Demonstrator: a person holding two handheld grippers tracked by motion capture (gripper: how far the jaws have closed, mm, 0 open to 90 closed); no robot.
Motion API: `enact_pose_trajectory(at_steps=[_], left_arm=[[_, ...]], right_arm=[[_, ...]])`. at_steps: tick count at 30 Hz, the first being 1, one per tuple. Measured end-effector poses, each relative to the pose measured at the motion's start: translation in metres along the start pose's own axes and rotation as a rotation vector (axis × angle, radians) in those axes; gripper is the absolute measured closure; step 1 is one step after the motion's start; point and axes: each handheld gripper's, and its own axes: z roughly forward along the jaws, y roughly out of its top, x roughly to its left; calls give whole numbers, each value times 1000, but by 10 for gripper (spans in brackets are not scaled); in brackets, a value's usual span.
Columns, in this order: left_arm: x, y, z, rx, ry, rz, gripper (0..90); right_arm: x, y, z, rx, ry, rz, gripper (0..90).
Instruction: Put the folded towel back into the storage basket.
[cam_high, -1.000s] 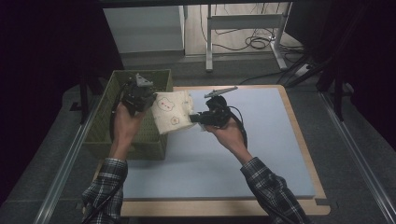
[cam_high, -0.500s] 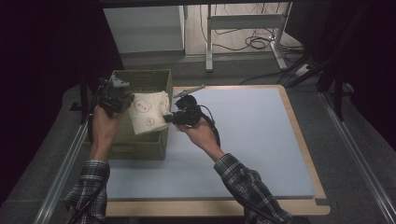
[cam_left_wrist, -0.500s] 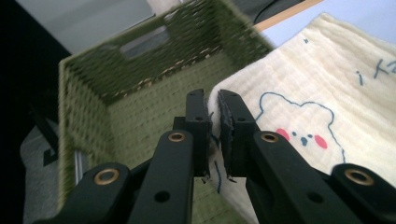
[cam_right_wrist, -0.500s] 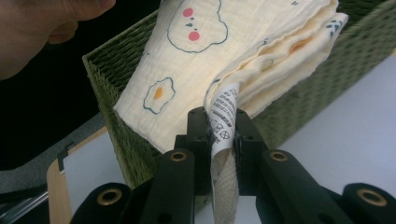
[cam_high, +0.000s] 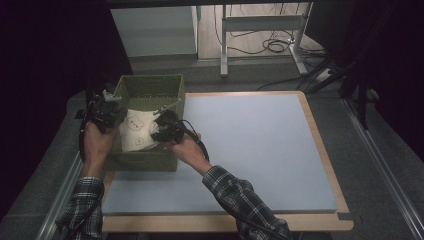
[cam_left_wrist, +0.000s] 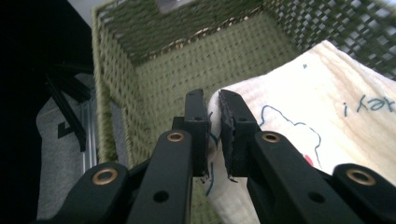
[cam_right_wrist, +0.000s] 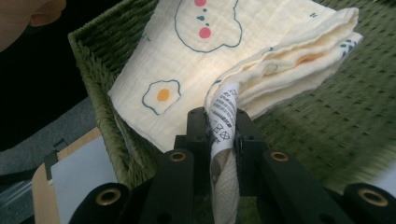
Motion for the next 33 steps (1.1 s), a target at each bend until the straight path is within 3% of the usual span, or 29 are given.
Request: enact_pose_trajectory(at_steps=[7,13,16,18,25,29,33], left_arm=[[8,-11,13,18,-14,-15,813],[0,-11,27,30,-37,-4,807],[-4,-11,31,31,-35,-1,726],[-5,-10,31,24,-32,-5,655],[-9,-6,32,24,-58,-18,529],[-13,-5,34,30,-85,-42,462],[-16,-4,36,33,-125,-94,401]], right_arm=[[13,4,21,54,-24,-17,794],[14,4,23,73,-38,-30,756],[16,4,23,80,-26,-34,656],[16,5,20,72,-41,-57,636],[9,8,4,47,-47,-51,589],[8,5,-2,37,-40,-67,541],[8,3,-8,27,-47,-103,491]])
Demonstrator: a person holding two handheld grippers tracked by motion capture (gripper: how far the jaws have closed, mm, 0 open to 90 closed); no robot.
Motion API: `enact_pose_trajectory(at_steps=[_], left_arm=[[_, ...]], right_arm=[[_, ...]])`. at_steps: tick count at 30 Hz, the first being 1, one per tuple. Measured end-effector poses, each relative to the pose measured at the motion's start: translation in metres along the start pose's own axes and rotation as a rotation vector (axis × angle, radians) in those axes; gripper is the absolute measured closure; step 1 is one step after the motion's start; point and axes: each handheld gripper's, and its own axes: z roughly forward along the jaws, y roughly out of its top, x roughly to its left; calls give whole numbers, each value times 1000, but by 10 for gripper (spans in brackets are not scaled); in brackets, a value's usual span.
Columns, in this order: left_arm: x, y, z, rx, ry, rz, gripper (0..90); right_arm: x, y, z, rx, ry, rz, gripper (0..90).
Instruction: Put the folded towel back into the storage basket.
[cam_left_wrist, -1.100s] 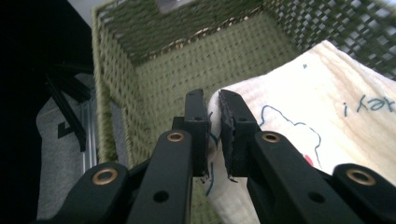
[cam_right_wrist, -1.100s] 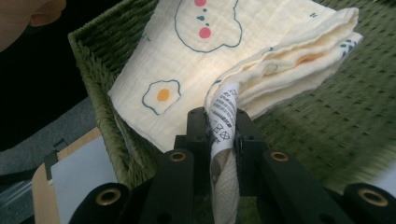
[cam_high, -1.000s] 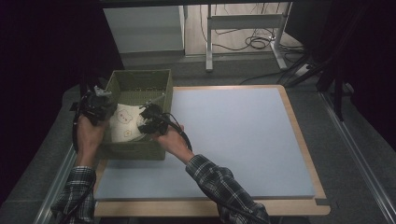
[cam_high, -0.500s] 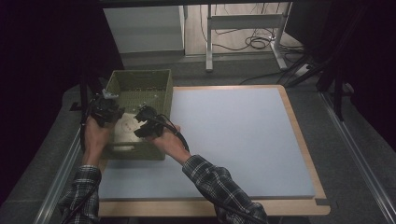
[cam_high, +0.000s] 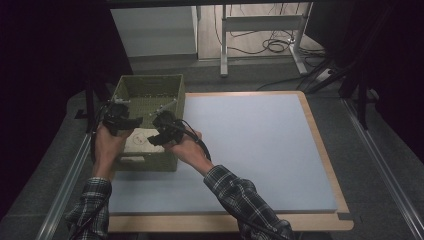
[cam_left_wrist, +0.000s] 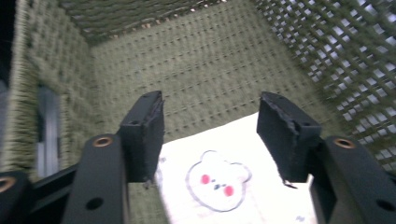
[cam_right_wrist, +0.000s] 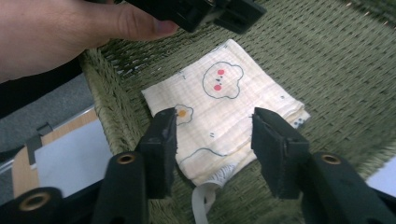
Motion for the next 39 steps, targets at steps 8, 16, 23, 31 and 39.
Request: enact_pose_trajectory(at_steps=[8,16,23,31,39], left_arm=[[-4,2,3,-6,-56,-53,273],[-10,7,2,-27,-89,-78,179],[-20,12,3,-23,-110,-73,147],[-33,21,5,-28,-137,-58,103],[-48,30,5,-35,-175,-55,91]], right_arm=[[-3,-4,-14,-26,-13,-49,355],[-13,-8,-34,-58,-35,-60,284],[-25,-18,-49,-58,-58,-58,243],[-38,-35,-63,-63,-62,-36,214],[-52,-55,-79,-56,-70,-27,180]])
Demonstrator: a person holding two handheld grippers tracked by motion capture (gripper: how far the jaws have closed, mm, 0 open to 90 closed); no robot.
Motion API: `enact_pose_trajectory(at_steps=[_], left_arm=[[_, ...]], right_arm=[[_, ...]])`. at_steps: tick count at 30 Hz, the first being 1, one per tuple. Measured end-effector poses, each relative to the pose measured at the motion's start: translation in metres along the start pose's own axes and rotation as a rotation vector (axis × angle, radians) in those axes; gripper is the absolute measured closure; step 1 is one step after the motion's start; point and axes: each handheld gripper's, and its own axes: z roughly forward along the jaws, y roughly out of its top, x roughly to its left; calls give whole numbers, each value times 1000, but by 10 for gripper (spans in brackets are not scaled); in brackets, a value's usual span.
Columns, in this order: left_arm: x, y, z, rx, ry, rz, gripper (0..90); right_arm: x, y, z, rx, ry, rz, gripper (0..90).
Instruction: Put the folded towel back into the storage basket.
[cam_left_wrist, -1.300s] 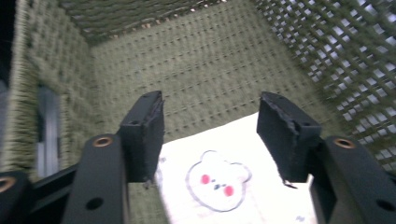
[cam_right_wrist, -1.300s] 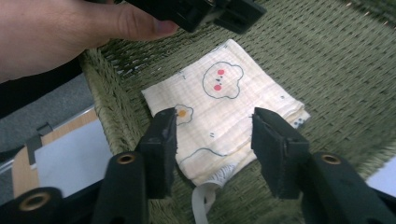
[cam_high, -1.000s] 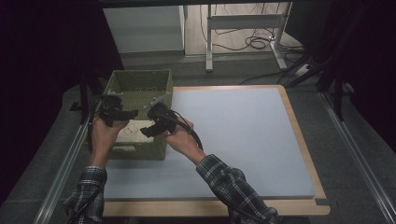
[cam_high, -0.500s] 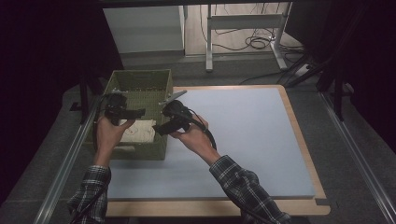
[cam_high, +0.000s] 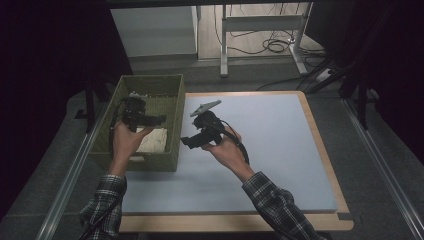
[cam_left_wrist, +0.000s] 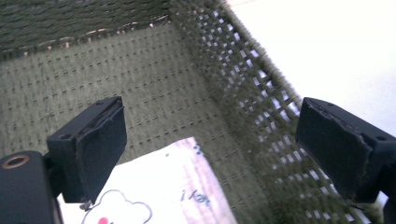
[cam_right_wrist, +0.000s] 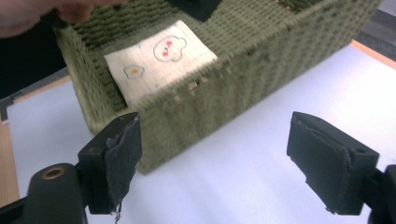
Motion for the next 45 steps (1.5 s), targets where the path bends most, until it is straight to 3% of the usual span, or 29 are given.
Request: enact_pose_trajectory(at_steps=[11,16,26,37,45], left_arm=[[-31,17,0,-12,-64,47,73],[-54,23,4,-15,-96,101,53],[-97,25,12,-21,-157,190,38],[-145,7,25,-45,-219,276,34],[-176,-23,36,-52,-267,330,32]], right_arm=[[-16,-33,-22,18,-22,-1,124],[-20,-47,-33,29,-38,-17,113],[-33,-79,-62,20,-60,5,96],[-45,-119,-93,11,-105,7,83],[-60,-162,-117,-4,-139,66,80]])
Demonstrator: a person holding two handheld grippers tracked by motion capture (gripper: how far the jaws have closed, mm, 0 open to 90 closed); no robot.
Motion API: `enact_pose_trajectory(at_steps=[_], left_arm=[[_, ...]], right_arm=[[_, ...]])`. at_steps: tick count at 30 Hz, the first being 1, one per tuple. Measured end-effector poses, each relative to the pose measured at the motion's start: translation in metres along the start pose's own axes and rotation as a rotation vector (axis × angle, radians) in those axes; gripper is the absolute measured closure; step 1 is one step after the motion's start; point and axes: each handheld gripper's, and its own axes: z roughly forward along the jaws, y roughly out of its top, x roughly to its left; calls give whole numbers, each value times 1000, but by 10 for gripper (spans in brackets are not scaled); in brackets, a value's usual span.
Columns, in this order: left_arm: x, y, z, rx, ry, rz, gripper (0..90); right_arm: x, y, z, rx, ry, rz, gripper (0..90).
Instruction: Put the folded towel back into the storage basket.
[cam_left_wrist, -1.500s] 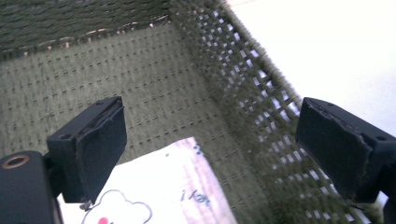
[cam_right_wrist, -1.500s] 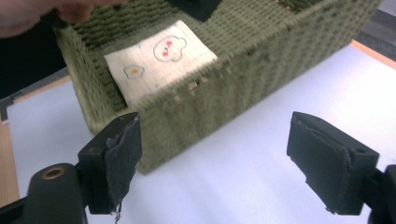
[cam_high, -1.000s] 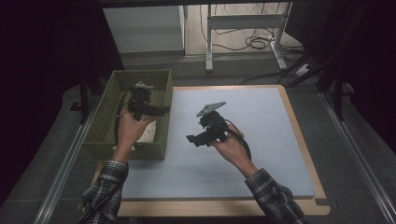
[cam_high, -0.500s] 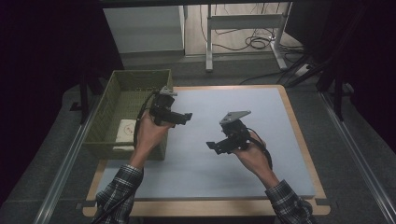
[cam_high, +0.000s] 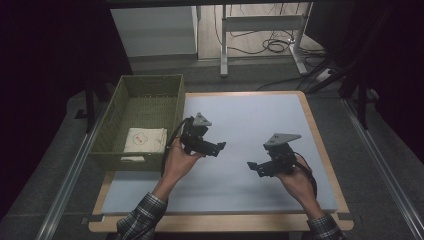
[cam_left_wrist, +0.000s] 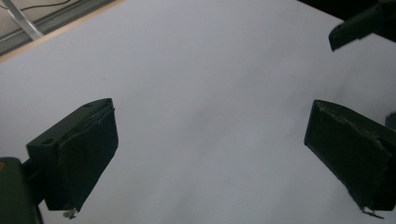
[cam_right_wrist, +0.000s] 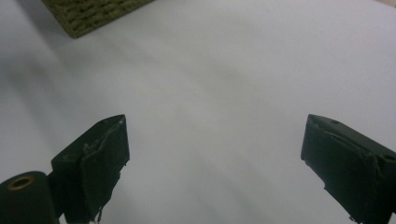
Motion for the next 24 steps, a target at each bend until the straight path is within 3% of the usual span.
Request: enact_pose_trajectory(at_steps=[7,13,17,19,24], left_arm=[[-21,-27,18,11,-66,11,29],[-35,-62,31,67,-62,27,24],[-36,-85,35,102,-48,6,19],[-37,-95,36,124,-26,14,17],[-34,-105,36,129,-10,-11,15]], right_arm=[[-14,-35,-9,18,-22,17,63],[-20,-63,-6,56,-40,28,30],[-21,-77,-2,75,-46,32,26],[-20,-83,1,87,-52,34,25],[-18,-89,5,88,-77,11,17]])
